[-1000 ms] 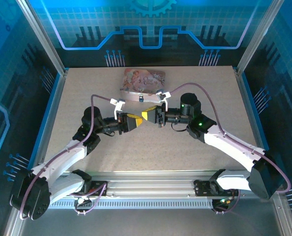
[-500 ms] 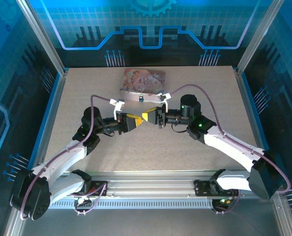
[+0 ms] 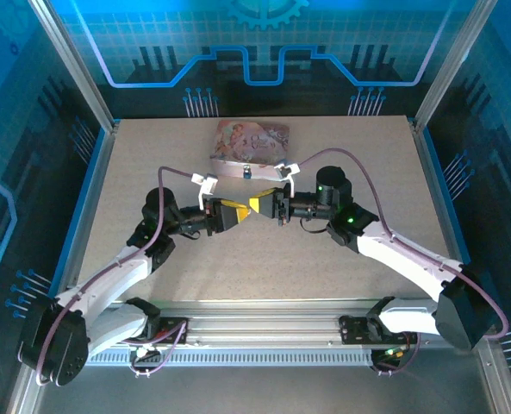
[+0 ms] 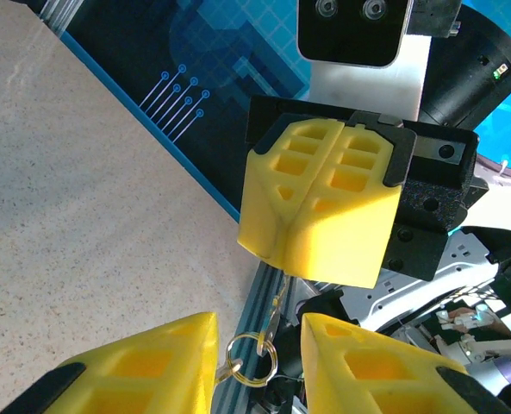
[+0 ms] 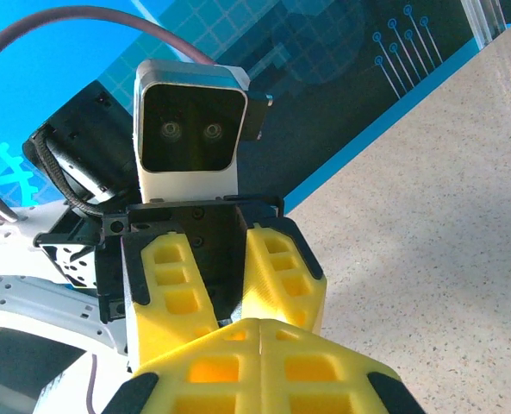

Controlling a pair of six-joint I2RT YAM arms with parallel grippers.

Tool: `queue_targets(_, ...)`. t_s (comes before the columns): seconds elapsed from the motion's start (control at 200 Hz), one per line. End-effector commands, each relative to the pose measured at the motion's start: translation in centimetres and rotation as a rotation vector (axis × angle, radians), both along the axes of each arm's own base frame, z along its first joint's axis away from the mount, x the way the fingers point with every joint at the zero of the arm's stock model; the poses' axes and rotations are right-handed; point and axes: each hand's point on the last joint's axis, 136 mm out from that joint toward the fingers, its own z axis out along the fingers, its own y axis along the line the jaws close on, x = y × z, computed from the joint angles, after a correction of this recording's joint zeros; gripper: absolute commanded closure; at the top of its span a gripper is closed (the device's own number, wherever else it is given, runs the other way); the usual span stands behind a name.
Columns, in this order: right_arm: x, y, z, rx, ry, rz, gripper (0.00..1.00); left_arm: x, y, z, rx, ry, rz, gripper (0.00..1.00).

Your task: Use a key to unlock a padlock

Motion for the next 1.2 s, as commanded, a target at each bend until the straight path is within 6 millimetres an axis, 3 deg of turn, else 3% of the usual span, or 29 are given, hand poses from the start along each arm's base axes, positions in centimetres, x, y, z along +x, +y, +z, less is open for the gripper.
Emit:
queue_targets(0.0,0.2,-0.4,1.1,0.034,-0.027,-0.012,1.00,-0.3,-0.1,-0.1,-0.010,-0.005,-0.029,0.68)
queue_targets(0.32,0.2,-0.3,1.1,0.036,-0.026,-0.014,1.00,-0.3,-0.2,-0.3,-0.014,0.003,-0.040,0.77)
queue_targets(0.565,0.4,-0.3,1.0,0.037,-0.025,-0.020,1.00,-0.4,-0.2,0.0,-0.017,-0.005,-0.046,1.00)
queue_targets(0.875,0.9,-0.5,0.3,0.024,-0.008,-0.056,1.00,-0.5,0.0,0.2,-0.015,-0.019,-0.039,1.00)
queue_targets(1.055,2.0,-1.5,-0.5,-0.028,0.018,-0.150,0.55,-0.2,1.3,-0.6,0.043,-0.026,0.038,1.00)
queue_targets(1.196,3.4,-2.6,-3.1,-0.131,0.100,-0.251,0.42,0.3,2.9,-2.6,0.176,-0.012,0.148,1.00)
